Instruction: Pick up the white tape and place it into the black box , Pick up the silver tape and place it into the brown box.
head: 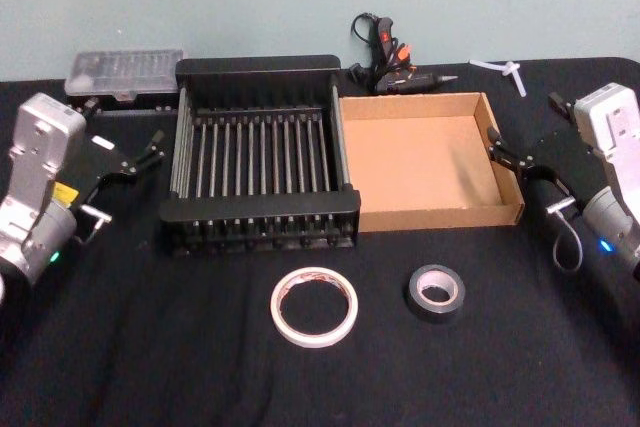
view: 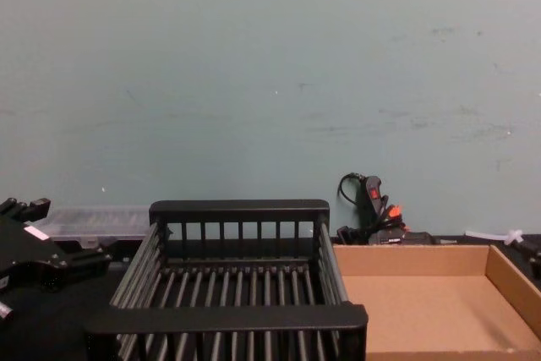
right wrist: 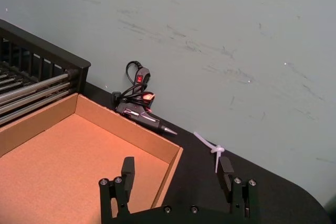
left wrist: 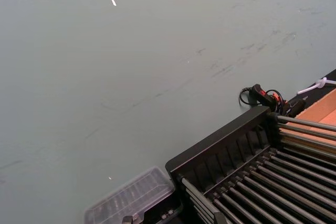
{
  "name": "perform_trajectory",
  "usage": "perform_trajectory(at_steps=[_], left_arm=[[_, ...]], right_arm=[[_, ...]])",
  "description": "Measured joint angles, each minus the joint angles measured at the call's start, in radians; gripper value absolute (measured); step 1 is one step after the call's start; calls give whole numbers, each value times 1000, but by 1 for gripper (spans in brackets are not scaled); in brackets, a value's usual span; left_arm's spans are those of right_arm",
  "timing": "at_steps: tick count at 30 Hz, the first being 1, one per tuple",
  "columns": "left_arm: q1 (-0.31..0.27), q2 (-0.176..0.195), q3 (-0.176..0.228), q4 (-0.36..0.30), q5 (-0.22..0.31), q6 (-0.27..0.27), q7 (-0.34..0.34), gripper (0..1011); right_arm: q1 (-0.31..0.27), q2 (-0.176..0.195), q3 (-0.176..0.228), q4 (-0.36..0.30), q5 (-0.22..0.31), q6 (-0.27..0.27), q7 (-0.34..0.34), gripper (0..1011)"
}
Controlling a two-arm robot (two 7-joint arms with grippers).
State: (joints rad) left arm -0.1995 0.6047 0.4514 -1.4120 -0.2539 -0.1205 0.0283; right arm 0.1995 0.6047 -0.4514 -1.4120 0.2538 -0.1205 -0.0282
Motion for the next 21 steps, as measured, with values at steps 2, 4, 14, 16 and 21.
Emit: perform_trajectory(at_steps=[2, 4, 14, 16, 21], left_arm=[[0, 0, 0, 0, 0, 0, 0, 1002], [0, 0, 0, 0, 0, 0, 0, 1002], [0, 0, 0, 0, 0, 0, 0, 1002], [0, 0, 0, 0, 0, 0, 0, 1001], [0, 0, 0, 0, 0, 0, 0, 1002]], right_arm=[[0, 0, 0, 0, 0, 0, 0, 1002], [0, 0, 0, 0, 0, 0, 0, 1002], [0, 0, 0, 0, 0, 0, 0, 1002], [0, 0, 0, 0, 0, 0, 0, 1002], [0, 0, 0, 0, 0, 0, 0, 1002]])
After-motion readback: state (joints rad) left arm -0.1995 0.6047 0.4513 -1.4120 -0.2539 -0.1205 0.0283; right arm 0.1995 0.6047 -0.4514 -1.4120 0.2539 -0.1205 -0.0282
